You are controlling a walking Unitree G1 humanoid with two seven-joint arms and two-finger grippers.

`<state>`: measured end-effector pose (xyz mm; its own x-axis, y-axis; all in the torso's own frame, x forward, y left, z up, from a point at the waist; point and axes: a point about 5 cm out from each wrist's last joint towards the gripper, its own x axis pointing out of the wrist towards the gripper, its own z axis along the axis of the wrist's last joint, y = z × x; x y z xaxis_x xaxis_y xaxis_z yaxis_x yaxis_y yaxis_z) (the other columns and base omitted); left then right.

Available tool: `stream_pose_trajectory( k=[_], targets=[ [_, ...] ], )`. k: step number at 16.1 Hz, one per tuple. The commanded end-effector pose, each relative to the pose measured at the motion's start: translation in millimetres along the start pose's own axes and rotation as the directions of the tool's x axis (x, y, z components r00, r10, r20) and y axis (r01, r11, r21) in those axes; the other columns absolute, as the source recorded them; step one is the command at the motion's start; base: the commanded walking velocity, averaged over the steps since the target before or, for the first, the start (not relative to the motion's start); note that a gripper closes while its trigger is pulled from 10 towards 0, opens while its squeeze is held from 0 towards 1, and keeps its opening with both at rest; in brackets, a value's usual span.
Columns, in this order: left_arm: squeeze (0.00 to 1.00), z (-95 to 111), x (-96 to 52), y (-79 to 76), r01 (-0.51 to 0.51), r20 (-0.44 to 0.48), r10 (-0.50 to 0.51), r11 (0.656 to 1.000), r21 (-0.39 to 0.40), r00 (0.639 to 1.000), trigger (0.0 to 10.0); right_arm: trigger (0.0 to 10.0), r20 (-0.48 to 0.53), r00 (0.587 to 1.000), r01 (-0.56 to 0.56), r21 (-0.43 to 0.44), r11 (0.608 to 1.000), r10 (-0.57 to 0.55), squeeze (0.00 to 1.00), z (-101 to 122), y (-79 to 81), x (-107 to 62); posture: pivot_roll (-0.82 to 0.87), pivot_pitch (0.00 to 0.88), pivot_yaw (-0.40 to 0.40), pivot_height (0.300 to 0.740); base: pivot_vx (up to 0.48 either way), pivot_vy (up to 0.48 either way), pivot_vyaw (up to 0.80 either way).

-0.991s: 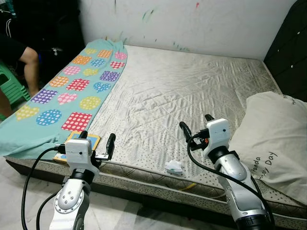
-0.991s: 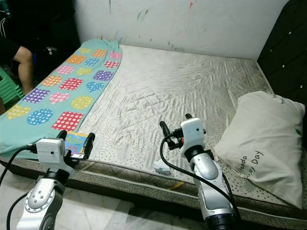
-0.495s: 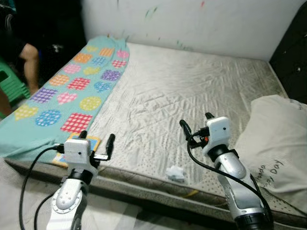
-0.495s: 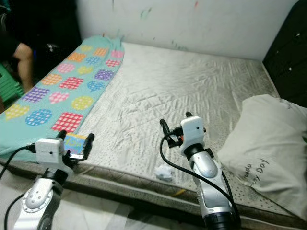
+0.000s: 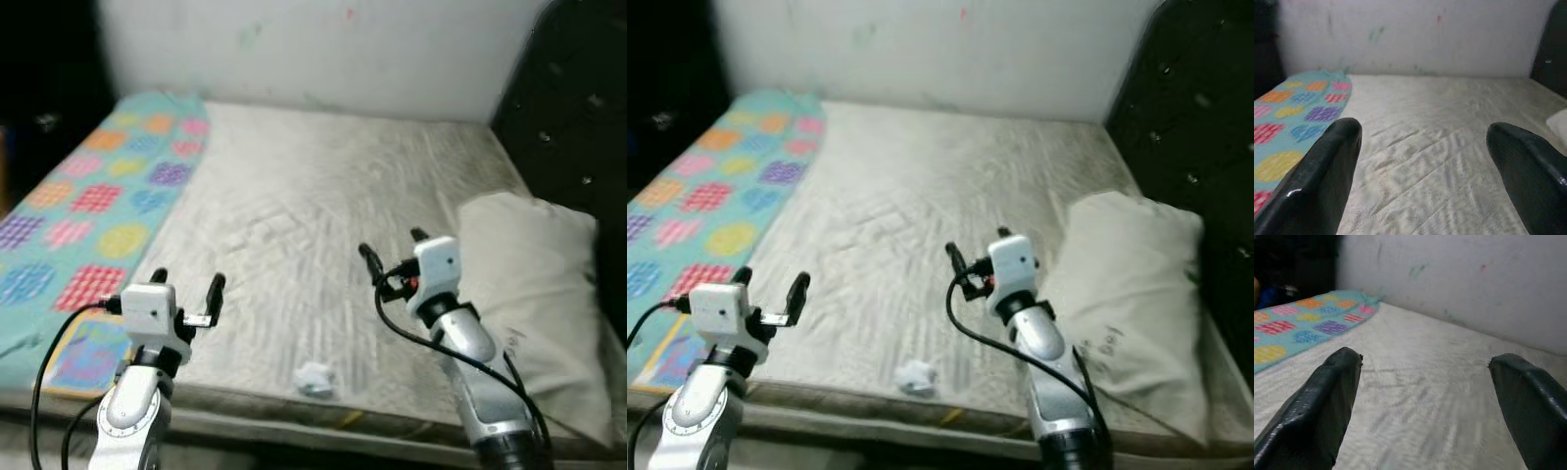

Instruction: Clean up the room

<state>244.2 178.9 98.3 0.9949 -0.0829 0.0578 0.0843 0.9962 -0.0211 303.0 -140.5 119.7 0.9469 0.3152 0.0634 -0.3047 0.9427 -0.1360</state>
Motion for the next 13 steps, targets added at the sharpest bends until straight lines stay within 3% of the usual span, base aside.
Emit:
stream_pose_trajectory(
  k=[1, 13],
  targets=[
    [0.0, -1, 0.7, -4.5, 0.009, -0.008, -0.009, 1.0, -0.008, 1.0, 10.0, 10.0, -0.018, 0.999, 0.031, -0.001, 1.0, -0.031, 0.0, -5, -9.2, -5.5, 0.02, 0.01, -0.036, 0.74, 0.0, 0.0, 0.0],
    [0.0, -10, -7.1, 5.8, -0.066, -0.06, 0.064, 0.997, -0.026, 0.996, 10.0, 10.0, -0.061, 0.998, 0.019, -0.006, 1.0, -0.019, 0.0, -14, -12.1, -15.7, 0.03, 0.019, -0.032, 0.74, 0.0, 0.0, 0.0]
  ],
)
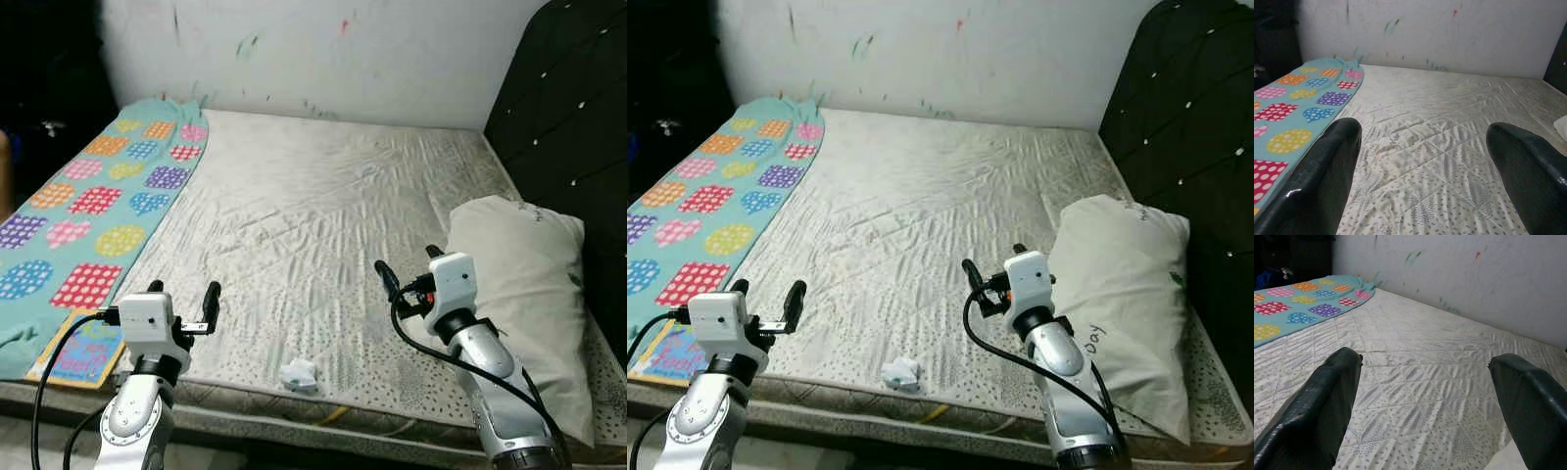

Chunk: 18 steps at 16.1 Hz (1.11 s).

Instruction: Clean up the room

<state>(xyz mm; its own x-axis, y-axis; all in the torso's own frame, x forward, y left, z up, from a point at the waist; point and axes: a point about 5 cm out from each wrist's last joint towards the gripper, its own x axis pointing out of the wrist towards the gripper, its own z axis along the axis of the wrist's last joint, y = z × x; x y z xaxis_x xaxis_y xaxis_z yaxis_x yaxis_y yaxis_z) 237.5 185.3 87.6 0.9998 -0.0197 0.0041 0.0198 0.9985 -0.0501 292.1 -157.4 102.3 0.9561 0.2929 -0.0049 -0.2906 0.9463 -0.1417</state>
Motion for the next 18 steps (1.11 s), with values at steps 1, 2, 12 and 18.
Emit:
stream_pose_trajectory(
  k=[1, 2, 12, 18],
  targets=[
    [0.0, 0, 1.3, -1.8, 0.005, -0.007, -0.005, 1.0, -0.004, 1.0, 10.0, 10.0, 0.011, 1.0, 0.007, 0.004, 1.0, -0.007, 0.0, 4, -1.3, 1.4, 0.03, 0.022, -0.032, 0.74, 0.0, 0.0, 0.0],
    [0.0, 1, 1.8, -2.7, 0.008, -0.007, -0.008, 1.0, -0.005, 1.0, 10.0, 10.0, 0.012, 1.0, 0.007, 0.006, 1.0, -0.007, 0.0, 4, -1.0, 1.6, 0.03, 0.022, -0.032, 0.74, 0.0, 0.0, 0.0],
    [0.0, 0, 0.5, -1.6, 0.012, -0.033, -0.014, 0.999, -0.041, 0.999, 10.0, 10.0, -0.032, 0.999, 0.011, -0.01, 1.0, -0.012, 0.0, 2, -5.6, -6.9, 0.01, 0.074, -0.043, 0.74, 0.0, 0.15, 0.0],
    [0.0, -1, 2.3, -2.5, 0.005, -0.031, -0.007, 0.999, -0.049, 1.0, 10.0, 10.0, -0.032, 0.999, 0.007, -0.015, 1.0, -0.008, 0.0, 2, -6.2, -5.7, 0.0, 0.068, -0.052, 0.74, 0.0, 0.48, 0.0]
  ],
)
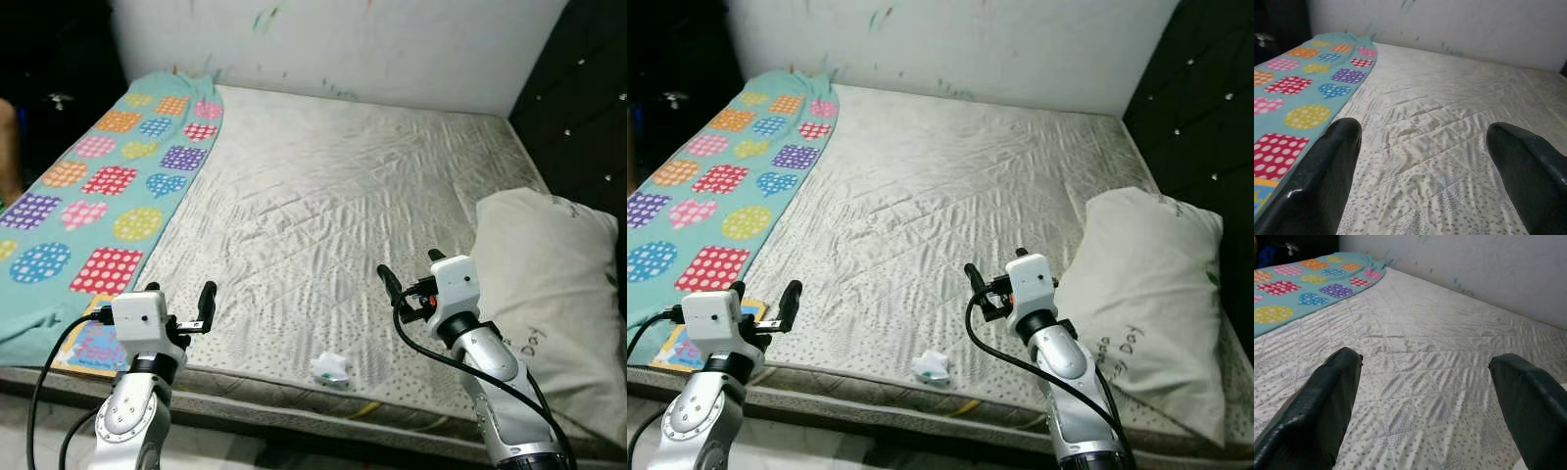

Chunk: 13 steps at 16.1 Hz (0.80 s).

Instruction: Clean up the room

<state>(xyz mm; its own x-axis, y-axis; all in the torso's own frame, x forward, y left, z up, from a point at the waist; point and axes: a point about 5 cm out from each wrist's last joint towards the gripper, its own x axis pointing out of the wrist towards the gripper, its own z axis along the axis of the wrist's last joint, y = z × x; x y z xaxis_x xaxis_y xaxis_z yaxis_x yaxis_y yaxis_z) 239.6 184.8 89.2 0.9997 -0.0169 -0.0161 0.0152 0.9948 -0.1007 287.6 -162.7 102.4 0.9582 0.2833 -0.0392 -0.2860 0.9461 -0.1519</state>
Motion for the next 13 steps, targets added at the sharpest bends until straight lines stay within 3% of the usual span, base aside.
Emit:
stream_pose_trajectory(
  k=[1, 6, 11, 13],
  targets=[
    [0.0, -2.1, 0.6, -2.0, 0.01, -0.01, -0.01, 1.0, 0.002, 1.0, 10.0, 10.0, 0.005, 1.0, 0.003, -0.005, 1.0, -0.003, 0.0, 2.8, -2.6, 1.0, 0.0, 0.063, -0.052, 0.74, 0.0, 0.48, 0.0],
    [0.0, -1.6, 1.8, -2.2, 0.012, -0.003, -0.012, 1.0, 0.007, 1.0, 10.0, 10.0, 0.014, 1.0, -0.001, -0.01, 1.0, 0.001, 0.0, 4.8, -2.5, 4.3, 0.01, 0.054, -0.051, 0.74, 0.0, 0.0, 0.0],
    [0.0, -1.3, 3.3, -3.1, 0.016, 0.001, -0.016, 1.0, -0.001, 1.0, 10.0, 10.0, 0.016, 1.0, -0.004, -0.017, 1.0, 0.005, 0.0, 4.5, -2.8, 6.4, 0.01, 0.041, -0.05, 0.74, 0.0, 0.454, 0.0],
    [0.0, -1.3, 2.4, -3.7, 0.015, 0.008, -0.015, 1.0, 0.002, 1.0, 10.0, 10.0, 0.015, 1.0, -0.006, -0.019, 1.0, 0.007, 0.0, 3.7, -2.6, 6.2, 0.01, 0.038, -0.051, 0.74, 0.0, 0.0, 0.0]
  ],
)
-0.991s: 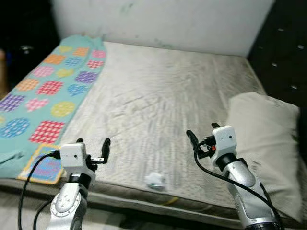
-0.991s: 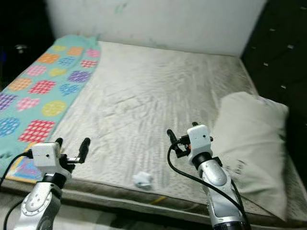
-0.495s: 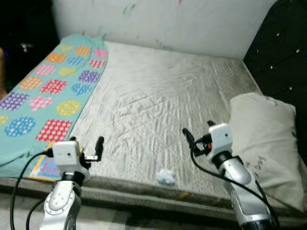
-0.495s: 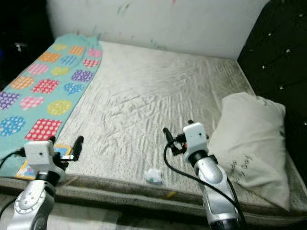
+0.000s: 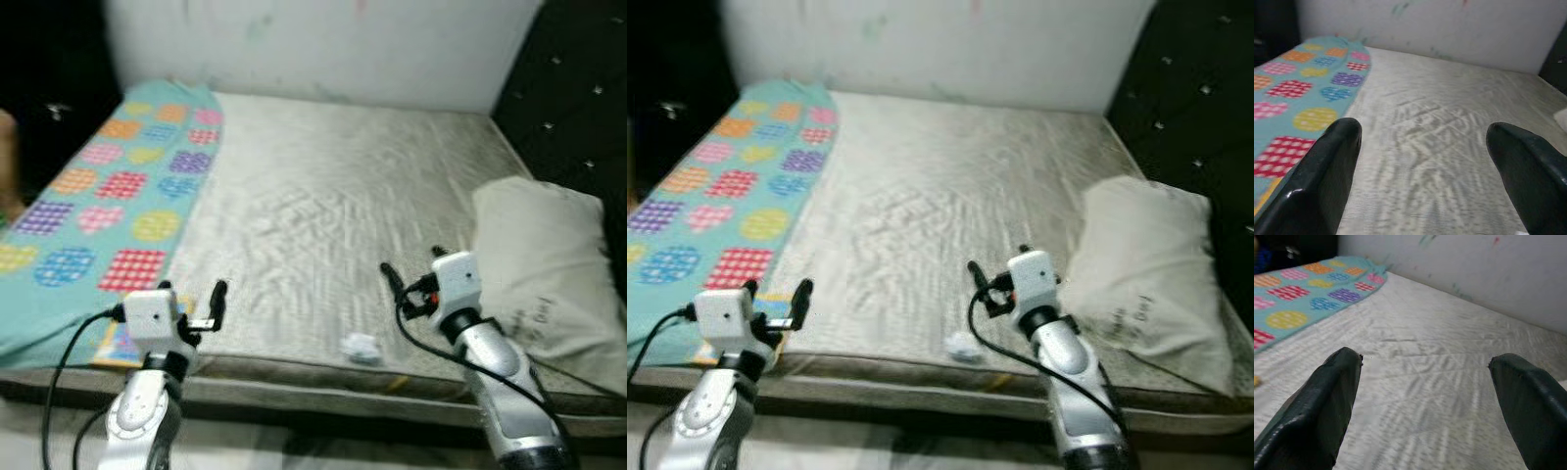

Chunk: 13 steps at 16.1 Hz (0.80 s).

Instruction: Clean up the room

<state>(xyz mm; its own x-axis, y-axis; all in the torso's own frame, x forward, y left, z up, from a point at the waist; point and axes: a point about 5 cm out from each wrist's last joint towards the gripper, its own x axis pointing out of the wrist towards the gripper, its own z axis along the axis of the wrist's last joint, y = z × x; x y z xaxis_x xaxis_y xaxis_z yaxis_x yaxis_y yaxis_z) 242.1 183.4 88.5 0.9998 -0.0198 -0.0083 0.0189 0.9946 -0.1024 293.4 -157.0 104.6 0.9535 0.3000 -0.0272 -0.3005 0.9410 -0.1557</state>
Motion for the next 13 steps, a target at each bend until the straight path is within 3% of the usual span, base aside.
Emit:
stream_pose_trajectory(
  k=[1, 13],
  targets=[
    [0.0, -0.4, -0.3, -2.1, 0.008, 0.002, -0.008, 1.0, 0.007, 1.0, 10.0, 10.0, 0.001, 1.0, 0.007, -0.016, 1.0, -0.007, 0.0, 0.5, -5.7, -0.8, 0.01, 0.038, -0.051, 0.74, 0.0, 0.0, 0.0],
    [0.0, 5.5, 2.7, -2.4, 0.035, 0.036, -0.036, 0.999, 0.024, 0.999, 10.0, 10.0, 0.016, 1.0, 0.026, -0.021, 0.999, -0.026, 0.0, 3.2, -6.1, 3.5, 0.01, 0.049, -0.05, 0.74, 0.0, 0.0, 0.0]
  ],
)
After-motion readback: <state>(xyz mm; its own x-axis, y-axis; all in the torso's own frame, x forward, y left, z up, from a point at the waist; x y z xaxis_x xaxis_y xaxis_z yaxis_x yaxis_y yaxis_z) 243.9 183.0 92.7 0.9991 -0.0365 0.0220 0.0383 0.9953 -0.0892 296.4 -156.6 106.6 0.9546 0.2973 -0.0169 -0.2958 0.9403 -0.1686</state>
